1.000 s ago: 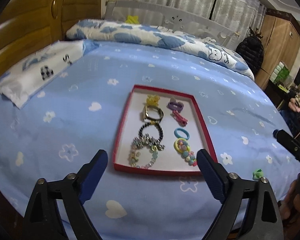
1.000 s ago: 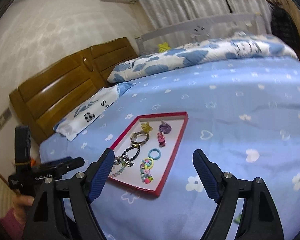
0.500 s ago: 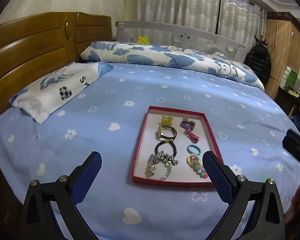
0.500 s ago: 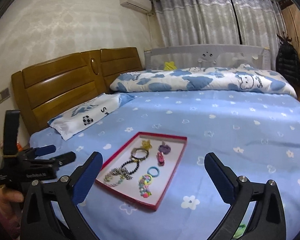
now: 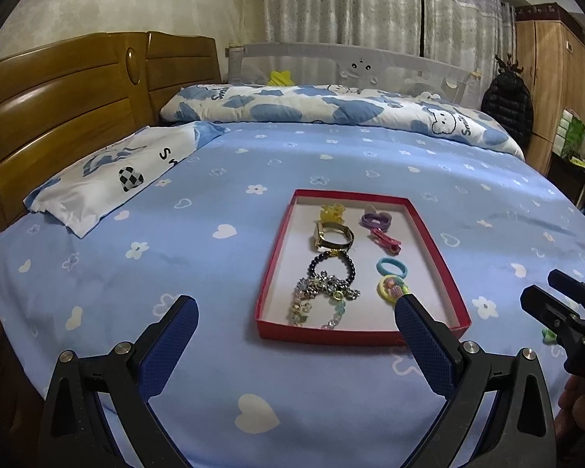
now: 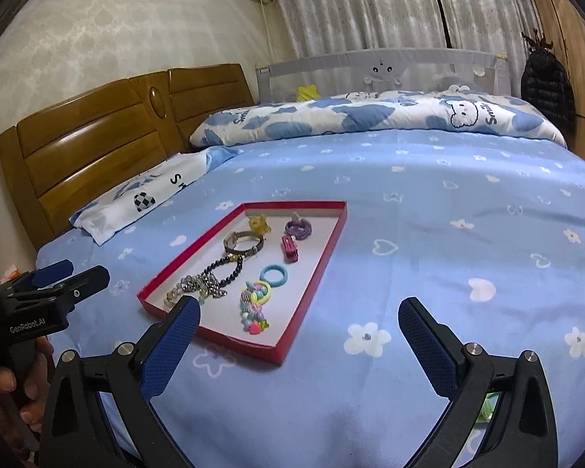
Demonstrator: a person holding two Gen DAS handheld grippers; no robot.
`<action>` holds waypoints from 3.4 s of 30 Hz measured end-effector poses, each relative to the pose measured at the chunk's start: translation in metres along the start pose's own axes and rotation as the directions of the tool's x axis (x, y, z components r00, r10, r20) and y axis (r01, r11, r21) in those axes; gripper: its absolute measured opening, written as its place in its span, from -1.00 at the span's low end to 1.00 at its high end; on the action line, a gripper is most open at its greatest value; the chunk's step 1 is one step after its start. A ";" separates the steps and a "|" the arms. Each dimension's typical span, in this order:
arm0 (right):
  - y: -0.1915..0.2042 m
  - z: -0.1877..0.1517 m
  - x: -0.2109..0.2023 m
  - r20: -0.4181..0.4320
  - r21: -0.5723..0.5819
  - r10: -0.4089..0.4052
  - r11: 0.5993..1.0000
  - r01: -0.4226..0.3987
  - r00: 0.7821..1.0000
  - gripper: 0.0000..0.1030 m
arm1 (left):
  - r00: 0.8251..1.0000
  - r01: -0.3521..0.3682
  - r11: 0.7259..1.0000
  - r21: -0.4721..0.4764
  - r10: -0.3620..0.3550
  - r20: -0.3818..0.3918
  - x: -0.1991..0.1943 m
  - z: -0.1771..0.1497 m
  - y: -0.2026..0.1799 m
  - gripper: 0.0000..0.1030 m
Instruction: Organize jewelry
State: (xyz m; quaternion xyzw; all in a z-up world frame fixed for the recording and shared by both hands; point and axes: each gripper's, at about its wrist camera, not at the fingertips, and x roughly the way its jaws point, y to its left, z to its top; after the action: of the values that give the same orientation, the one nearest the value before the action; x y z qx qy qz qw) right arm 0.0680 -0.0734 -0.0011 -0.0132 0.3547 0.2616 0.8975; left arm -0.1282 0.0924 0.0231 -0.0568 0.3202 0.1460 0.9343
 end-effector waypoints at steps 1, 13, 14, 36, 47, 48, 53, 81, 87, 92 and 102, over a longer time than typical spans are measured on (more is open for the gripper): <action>0.000 0.000 0.000 -0.001 -0.001 -0.002 1.000 0.002 1.000 0.99 | 1.000 -0.002 1.000 0.004 0.002 -0.001 0.000 0.001 0.000 0.98; 0.003 -0.001 0.000 0.001 -0.012 -0.012 1.000 0.012 1.000 0.99 | 1.000 -0.004 1.000 0.002 0.004 -0.014 0.003 0.004 0.001 0.98; 0.003 0.000 -0.001 0.002 -0.013 -0.013 1.000 0.013 1.000 0.99 | 1.000 -0.004 1.000 0.002 0.004 -0.016 0.003 0.004 0.001 0.98; 0.002 0.001 -0.001 0.003 -0.012 -0.015 1.000 0.015 1.000 0.99 | 1.000 -0.001 1.000 0.000 0.001 -0.024 0.002 0.004 0.000 0.98; 0.003 0.003 -0.003 0.005 -0.015 -0.014 1.000 0.014 1.000 0.99 | 1.000 0.004 1.000 -0.001 -0.004 -0.018 0.001 0.002 0.000 0.98; 0.003 0.003 -0.003 0.005 -0.015 -0.014 1.000 0.014 1.000 0.99 | 1.000 0.004 1.000 -0.001 -0.004 -0.017 0.000 0.002 0.000 0.98; 0.003 0.003 -0.003 0.005 -0.015 -0.014 1.000 0.015 1.000 0.99 | 1.000 0.004 1.000 -0.001 -0.004 -0.017 0.001 0.002 -0.001 0.98; 0.004 0.005 -0.005 0.011 -0.017 -0.014 1.000 0.014 1.000 0.99 | 1.000 0.003 1.000 0.011 -0.003 -0.002 -0.002 0.002 -0.002 0.97; 0.004 0.005 -0.005 0.011 -0.017 -0.015 1.000 0.015 1.000 0.99 | 1.000 0.003 1.000 0.011 -0.003 -0.001 -0.002 0.001 -0.002 0.97; 0.004 0.005 -0.005 0.012 -0.017 -0.014 1.000 0.015 1.000 0.99 | 1.000 0.004 1.000 0.013 -0.004 -0.002 -0.002 0.001 -0.002 0.97; 0.004 0.005 -0.005 0.012 -0.016 -0.014 1.000 0.014 1.000 0.99 | 1.000 0.007 1.000 0.014 -0.007 -0.003 -0.003 0.001 -0.002 0.96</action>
State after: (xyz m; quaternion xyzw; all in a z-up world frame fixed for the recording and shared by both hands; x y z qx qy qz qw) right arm 0.0662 -0.0710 0.0062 -0.0216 0.3473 0.2582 0.9013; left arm -0.1291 0.0898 0.0256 -0.0518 0.3224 0.1405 0.9347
